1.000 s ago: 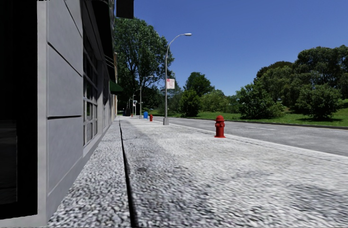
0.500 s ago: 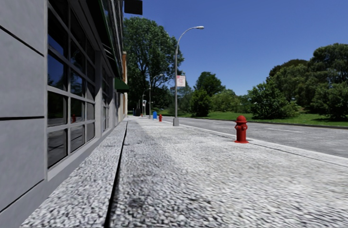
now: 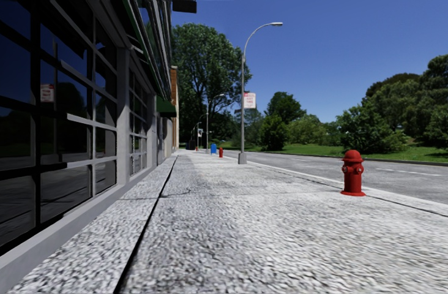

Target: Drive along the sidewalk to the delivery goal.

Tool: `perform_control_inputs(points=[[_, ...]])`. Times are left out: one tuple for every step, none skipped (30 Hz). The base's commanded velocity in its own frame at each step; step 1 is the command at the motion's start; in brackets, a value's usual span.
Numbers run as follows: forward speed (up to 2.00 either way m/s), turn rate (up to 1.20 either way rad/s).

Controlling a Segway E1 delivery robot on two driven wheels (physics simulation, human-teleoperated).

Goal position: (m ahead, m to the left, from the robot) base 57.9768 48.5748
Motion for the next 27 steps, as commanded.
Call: perform_control_inputs(points=[[2.00, 0.28], [2.00, 0.28], [2.00, 0.28], [2.00, 0.28], [2.00, 0.28], [2.00, 0.28], [2.00, 0.28], [2.00, 0.28], [2.00, 0.28], [2.00, 0.28], [2.00, 0.28], [2.00, 0.28], [2.00, 0.28], [2.00, 0.28], [2.00, 0.28], [2.00, 0.28], [2.00, 0.28], [2.00, 0.28], [2.00, 0.28], [2.00, 0.28], [2.00, 0.28], [2.00, 0.28], [2.00, 0.28], [2.00, 0.28], [2.00, 0.28], [2.00, 0.28], [2.00, 0.00]])
